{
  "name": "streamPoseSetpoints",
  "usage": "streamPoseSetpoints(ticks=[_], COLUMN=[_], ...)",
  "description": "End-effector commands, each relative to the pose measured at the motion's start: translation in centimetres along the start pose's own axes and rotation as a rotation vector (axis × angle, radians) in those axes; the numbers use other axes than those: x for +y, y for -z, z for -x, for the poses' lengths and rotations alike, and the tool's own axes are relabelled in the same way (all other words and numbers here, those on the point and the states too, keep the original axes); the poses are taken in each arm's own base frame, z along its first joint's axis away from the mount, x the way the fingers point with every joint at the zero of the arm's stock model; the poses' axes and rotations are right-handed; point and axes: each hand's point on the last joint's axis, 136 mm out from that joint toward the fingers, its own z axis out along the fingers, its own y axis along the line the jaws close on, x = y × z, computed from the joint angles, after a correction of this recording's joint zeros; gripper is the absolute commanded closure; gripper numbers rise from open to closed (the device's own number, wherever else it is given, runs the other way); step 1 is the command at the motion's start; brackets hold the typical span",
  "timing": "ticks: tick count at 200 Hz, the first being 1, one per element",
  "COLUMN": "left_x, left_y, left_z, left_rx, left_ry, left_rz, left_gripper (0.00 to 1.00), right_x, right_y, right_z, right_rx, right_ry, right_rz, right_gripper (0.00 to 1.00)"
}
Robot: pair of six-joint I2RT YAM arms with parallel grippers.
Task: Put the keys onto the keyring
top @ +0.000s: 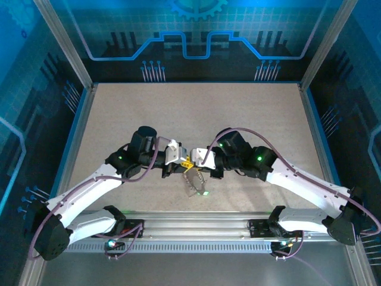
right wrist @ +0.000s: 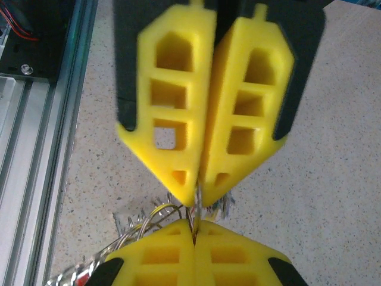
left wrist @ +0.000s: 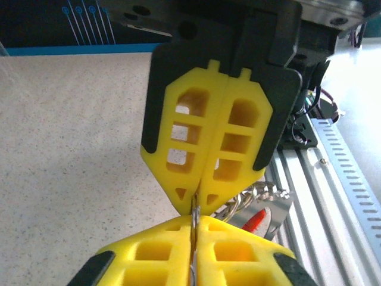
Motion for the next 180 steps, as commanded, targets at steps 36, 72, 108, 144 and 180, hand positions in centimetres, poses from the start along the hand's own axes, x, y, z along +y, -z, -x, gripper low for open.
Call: streamPoseSetpoints(ticks=[36, 72, 108, 144, 180], left_x=[-0.5, -1.2, -1.5, -1.4, -1.1], left_y=[0.6, 0.9, 1.0, 1.1, 1.1], left_z=[1.6, 2.3, 2.9, 3.8, 4.5], left_rx=[-0.031, -0.097, -0.145, -0.205, -0.272], left_ry=[-0.067, -0.097, -0.103, -0.09, -0.074], left_rz=[0.0, -0.013, -0.023, -0.023, -0.014], left_gripper=[1.0, 1.0, 1.0, 1.0, 1.0], right_x=[-0.2, -0.2, 0.0, 0.5, 0.9], right_y=[1.3, 2.1, 2.8, 2.8, 2.7], right_z=[2.6, 2.2, 1.9, 1.5, 1.5], right_rx=[-0.124, -0.151, -0.163, -0.162, -0.179], right_ry=[0.037, 0.018, 0.016, 0.016, 0.013], right_rz=[-0.015, -0.017, -0.021, -0.003, 0.013], right_gripper=[0.87, 0.82, 0.8, 0.8, 0.8])
